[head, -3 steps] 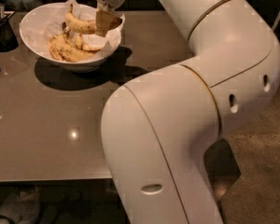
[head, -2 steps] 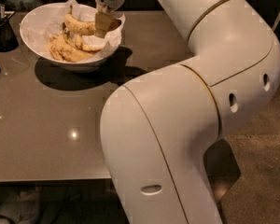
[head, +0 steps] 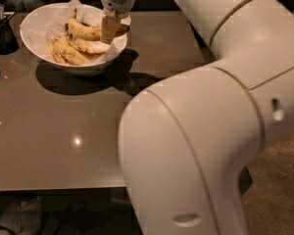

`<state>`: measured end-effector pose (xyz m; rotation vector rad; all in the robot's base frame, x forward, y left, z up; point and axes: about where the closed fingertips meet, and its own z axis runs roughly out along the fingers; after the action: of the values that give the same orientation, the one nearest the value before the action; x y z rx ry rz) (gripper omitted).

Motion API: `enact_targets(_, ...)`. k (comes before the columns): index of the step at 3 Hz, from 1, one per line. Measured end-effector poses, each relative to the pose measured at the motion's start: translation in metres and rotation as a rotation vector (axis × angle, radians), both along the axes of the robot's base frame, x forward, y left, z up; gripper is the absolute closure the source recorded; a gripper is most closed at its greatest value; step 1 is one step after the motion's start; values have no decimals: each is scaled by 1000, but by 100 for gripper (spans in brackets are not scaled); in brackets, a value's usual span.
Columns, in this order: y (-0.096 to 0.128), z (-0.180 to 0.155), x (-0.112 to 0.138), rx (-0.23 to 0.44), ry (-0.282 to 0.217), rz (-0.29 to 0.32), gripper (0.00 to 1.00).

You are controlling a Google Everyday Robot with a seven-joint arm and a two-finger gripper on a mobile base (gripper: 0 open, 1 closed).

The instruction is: Pick banana from white bowl

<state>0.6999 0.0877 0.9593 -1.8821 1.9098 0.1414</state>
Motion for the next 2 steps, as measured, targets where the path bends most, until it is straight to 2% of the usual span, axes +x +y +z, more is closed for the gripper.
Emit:
enact_targets(1,-10,11,-33,53,-11,-27,100)
enact_targets(2,-11,-8,-47,34,28,-17,100)
